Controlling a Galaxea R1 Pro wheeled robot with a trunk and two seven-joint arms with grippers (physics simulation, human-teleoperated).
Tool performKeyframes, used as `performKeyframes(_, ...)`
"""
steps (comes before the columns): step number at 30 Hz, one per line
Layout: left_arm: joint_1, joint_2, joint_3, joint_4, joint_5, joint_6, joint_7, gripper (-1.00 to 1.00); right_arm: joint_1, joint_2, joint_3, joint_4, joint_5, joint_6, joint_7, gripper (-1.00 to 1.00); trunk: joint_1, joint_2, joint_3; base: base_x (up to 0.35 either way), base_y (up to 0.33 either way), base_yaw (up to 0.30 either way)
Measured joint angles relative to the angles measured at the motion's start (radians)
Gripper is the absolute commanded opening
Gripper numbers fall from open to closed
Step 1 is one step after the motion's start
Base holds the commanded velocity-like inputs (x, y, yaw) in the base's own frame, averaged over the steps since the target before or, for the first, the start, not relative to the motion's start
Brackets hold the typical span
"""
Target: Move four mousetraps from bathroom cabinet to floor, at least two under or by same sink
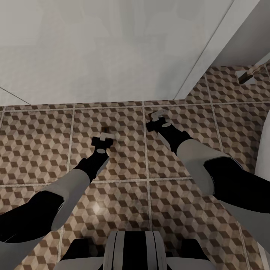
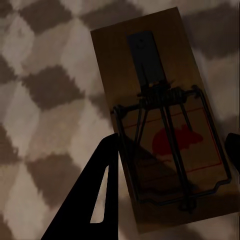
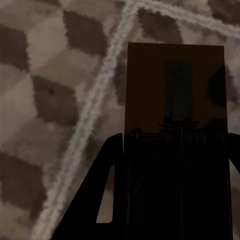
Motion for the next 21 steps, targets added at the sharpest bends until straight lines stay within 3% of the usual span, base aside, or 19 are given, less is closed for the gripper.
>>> performKeyframes(12, 0.000, -0.005, 0.003, -0.090, -0.002, 0.032, 0.000, -1.00, 0.000, 0.000, 0.000, 0.016, 0.001, -0.001, 0.000, -1.00, 0.000, 0.000, 0.000, 0.000, 0.000, 0.000)
performKeyframes(15, 0.000, -0.006, 0.004, -0.119, -0.002, 0.064, 0.000, -1.00, 0.000, 0.000, 0.000, 0.016, 0.001, -0.002, 0.000, -1.00, 0.000, 0.000, 0.000, 0.000, 0.000, 0.000)
performKeyframes(21, -0.002, -0.007, 0.004, -0.181, -0.001, 0.221, 0.004, -1.00, 0.000, 0.000, 0.000, 0.016, 0.002, -0.002, 0.000, -1.00, 0.000, 0.000, 0.000, 0.000, 0.000, 0.000)
